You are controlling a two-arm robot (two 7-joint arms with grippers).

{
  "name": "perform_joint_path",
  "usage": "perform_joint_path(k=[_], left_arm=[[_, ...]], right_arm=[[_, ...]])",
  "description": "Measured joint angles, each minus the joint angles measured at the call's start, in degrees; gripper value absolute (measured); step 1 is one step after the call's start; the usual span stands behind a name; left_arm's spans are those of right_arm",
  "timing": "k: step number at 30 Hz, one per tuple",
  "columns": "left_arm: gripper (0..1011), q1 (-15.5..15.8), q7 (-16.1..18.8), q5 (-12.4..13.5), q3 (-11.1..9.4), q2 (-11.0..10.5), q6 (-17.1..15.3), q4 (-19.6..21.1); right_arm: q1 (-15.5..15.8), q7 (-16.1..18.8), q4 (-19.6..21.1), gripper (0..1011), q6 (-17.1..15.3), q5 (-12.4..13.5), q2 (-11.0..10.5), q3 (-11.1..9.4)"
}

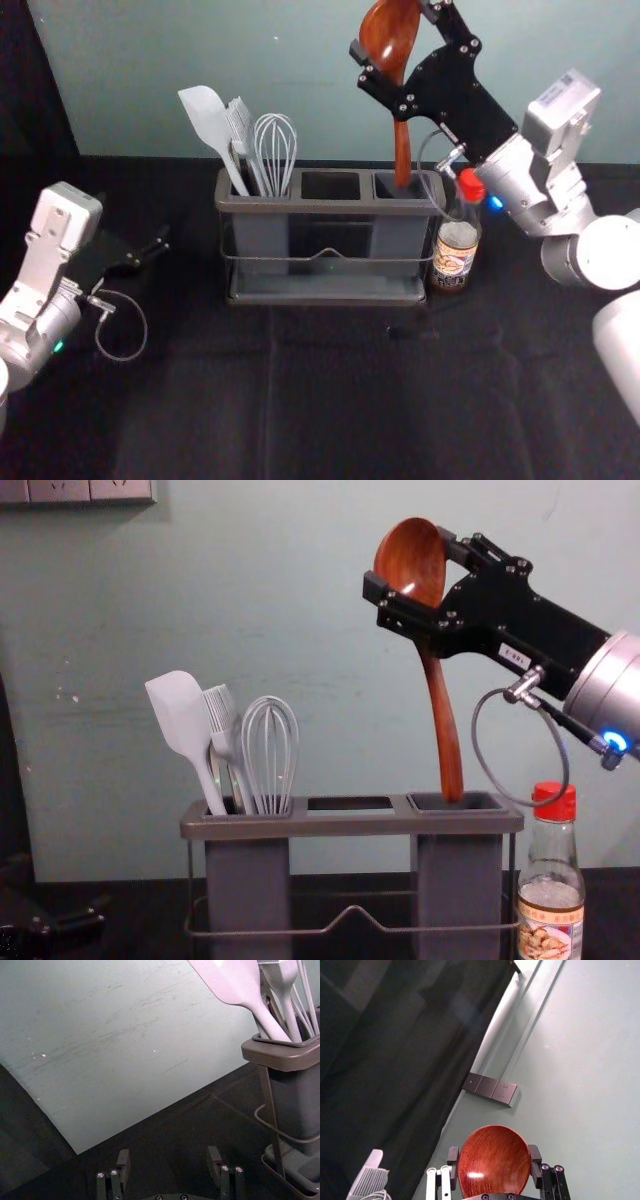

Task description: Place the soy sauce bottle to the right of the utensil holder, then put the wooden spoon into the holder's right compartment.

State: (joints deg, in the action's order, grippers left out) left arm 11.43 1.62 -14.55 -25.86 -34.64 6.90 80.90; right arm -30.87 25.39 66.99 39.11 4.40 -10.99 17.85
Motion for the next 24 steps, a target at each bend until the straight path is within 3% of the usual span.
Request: perform_joint_path(k=[24], left_arm=[[1005, 0.00, 0.00, 0.00, 0.00, 0.00, 0.00, 0.00]], right_arm=[[3.30, -0.93, -3.19, 841, 2.29, -1.05, 1.65, -0.31]])
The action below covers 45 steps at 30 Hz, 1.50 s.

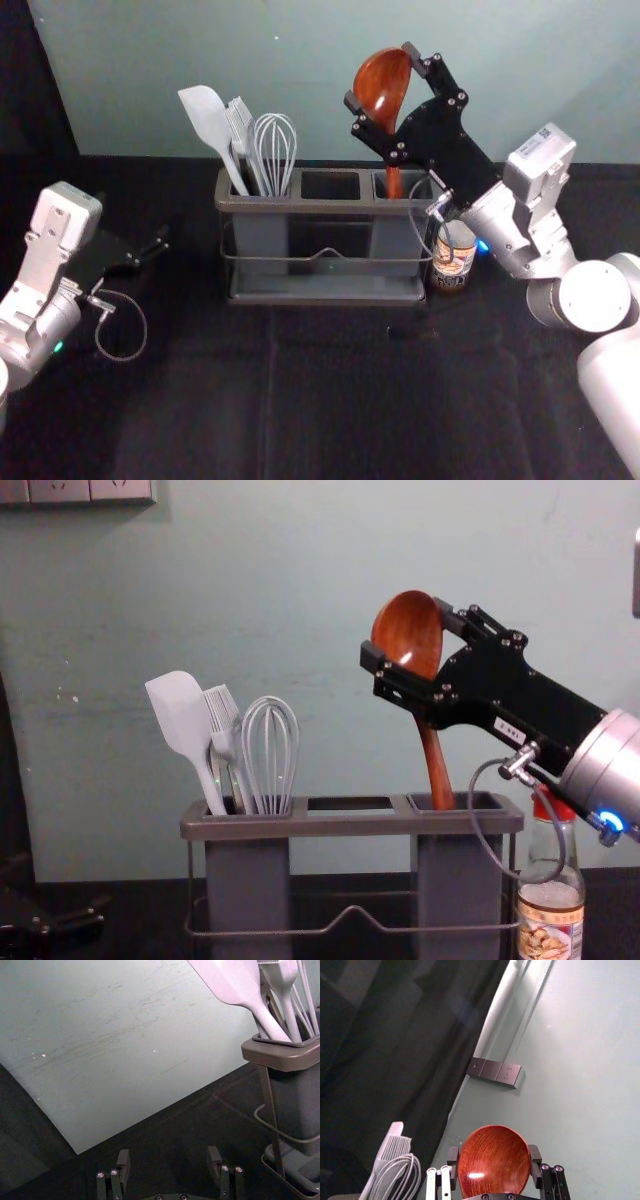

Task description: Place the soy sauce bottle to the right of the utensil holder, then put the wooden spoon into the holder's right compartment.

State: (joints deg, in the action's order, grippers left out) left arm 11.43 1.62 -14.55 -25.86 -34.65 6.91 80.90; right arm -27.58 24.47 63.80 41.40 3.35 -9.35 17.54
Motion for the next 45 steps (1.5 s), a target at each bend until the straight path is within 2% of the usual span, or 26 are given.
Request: perform_joint_path(k=[22, 45], left_arm=[[1005, 0.00, 0.00, 0.00, 0.00, 0.00, 0.00, 0.00], [1005, 0.00, 0.00, 0.00, 0.00, 0.00, 0.00, 0.00]], right_arm=[[2.72, -0.10, -0.98, 841, 0.73, -0.80, 0.00, -0.49], [6.39, -0.49, 1.69, 841, 0.29, -0.71, -1.49, -1.73]])
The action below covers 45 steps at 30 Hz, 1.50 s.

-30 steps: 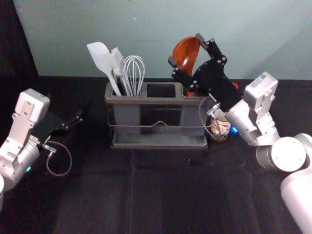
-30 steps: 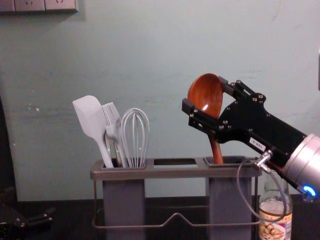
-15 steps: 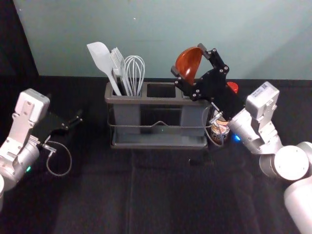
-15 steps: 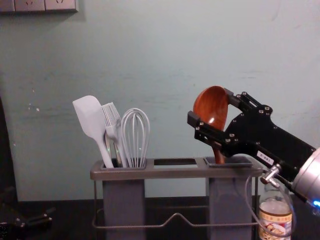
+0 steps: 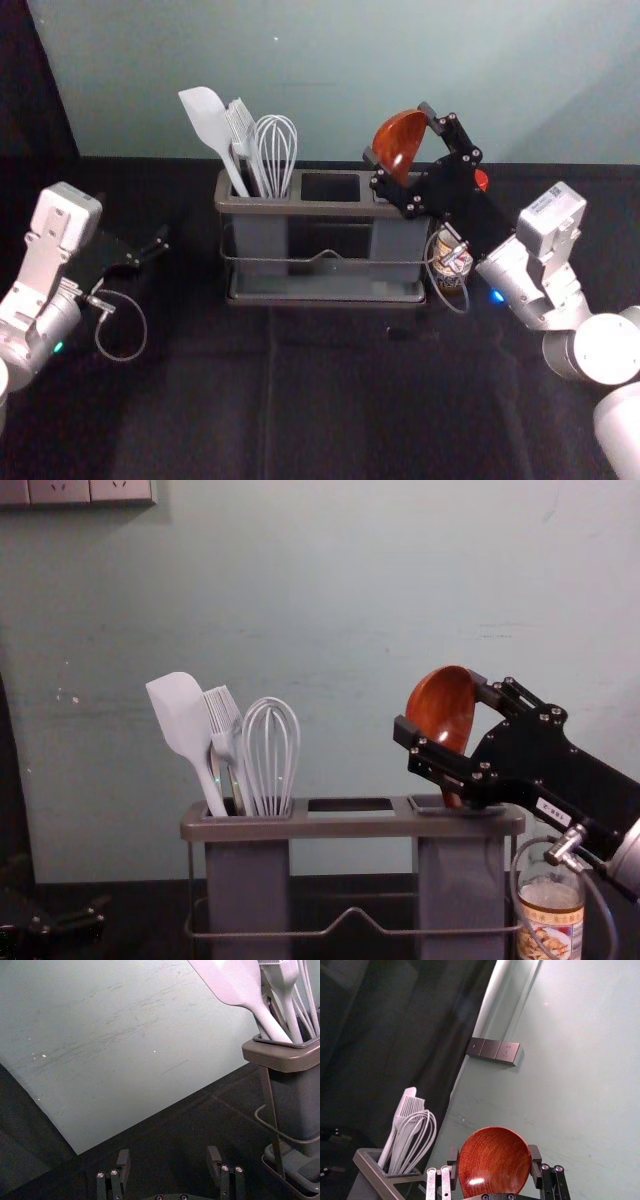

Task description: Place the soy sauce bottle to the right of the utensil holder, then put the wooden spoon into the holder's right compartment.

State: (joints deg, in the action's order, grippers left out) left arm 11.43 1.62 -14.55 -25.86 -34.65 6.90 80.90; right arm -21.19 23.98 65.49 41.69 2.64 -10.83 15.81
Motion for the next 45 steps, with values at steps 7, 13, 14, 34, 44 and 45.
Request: perform_joint_path(k=[7, 13, 14, 34, 44, 45], left_arm=[[1005, 0.00, 0.00, 0.00, 0.00, 0.00, 0.00, 0.00], [1005, 0.00, 0.00, 0.00, 0.00, 0.00, 0.00, 0.00], [1005, 0.00, 0.00, 0.00, 0.00, 0.00, 0.00, 0.00], [1005, 0.00, 0.00, 0.00, 0.00, 0.00, 0.00, 0.00], [1005, 0.00, 0.00, 0.00, 0.00, 0.00, 0.00, 0.00], [1005, 0.00, 0.00, 0.00, 0.00, 0.00, 0.00, 0.00]], right_arm=[[0.62, 0.05, 0.51, 862, 0.09, 0.56, -0.05, -0.50], [1.24, -0.06, 1.17, 1002, 0.11, 0.60, -0.03, -0.86], [1.28, -0.06, 1.25, 1002, 0.11, 0.60, -0.02, -0.90], [9.93, -2.85, 14.86, 1002, -2.25, 0.59, -1.63, -4.24], [21.26, -9.60, 27.27, 1002, -12.40, -6.17, -3.15, -8.07], [21.98, -10.06, 28.00, 1002, -13.05, -6.57, -3.23, -8.33]])
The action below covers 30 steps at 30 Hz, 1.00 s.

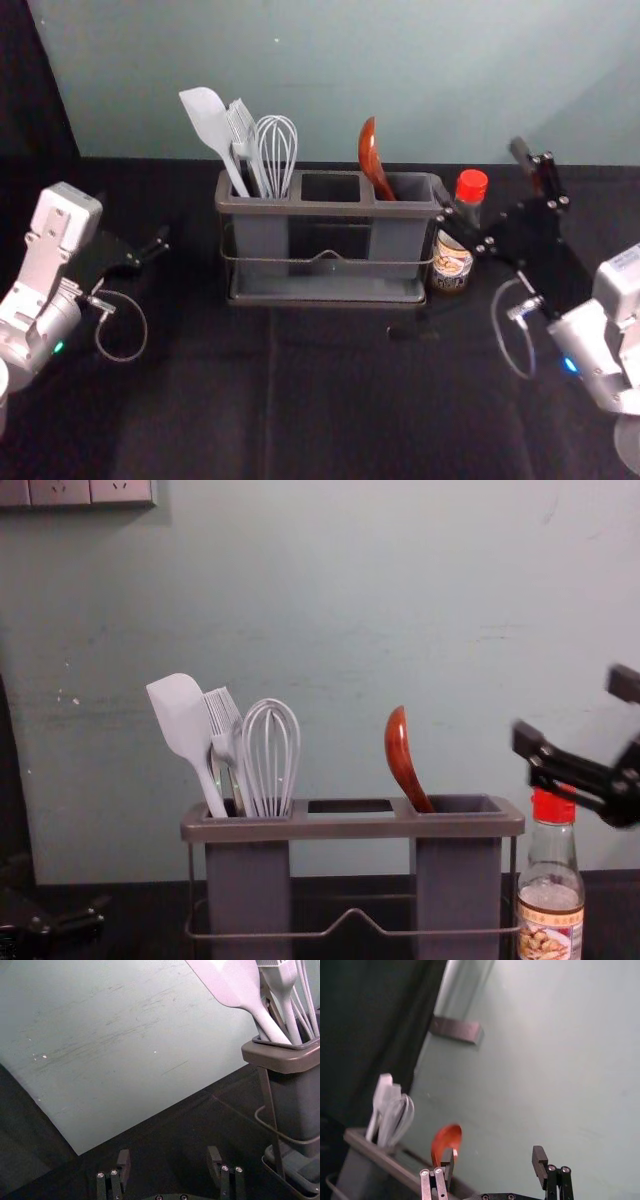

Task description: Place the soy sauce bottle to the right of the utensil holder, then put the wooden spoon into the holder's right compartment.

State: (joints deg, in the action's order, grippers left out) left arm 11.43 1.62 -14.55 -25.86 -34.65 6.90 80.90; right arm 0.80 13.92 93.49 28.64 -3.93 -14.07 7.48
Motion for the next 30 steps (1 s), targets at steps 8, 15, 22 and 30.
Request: perform_joint_path(k=[8, 15, 22, 30], left_arm=[[1005, 0.00, 0.00, 0.00, 0.00, 0.00, 0.00, 0.00], [1005, 0.00, 0.00, 0.00, 0.00, 0.00, 0.00, 0.00], [1005, 0.00, 0.00, 0.00, 0.00, 0.00, 0.00, 0.00], [1005, 0.00, 0.00, 0.00, 0.00, 0.00, 0.00, 0.00]], right_arm=[[6.59, -1.71, 6.68, 1002, -11.34, -0.74, -1.56, -1.95], [8.62, -0.80, 7.28, 1002, -14.76, 2.15, -1.97, -2.23], [8.42, -0.78, 7.29, 1002, -14.69, 2.08, -1.95, -2.22], [8.27, -0.75, 7.29, 1002, -14.49, 1.93, -1.91, -2.18]])
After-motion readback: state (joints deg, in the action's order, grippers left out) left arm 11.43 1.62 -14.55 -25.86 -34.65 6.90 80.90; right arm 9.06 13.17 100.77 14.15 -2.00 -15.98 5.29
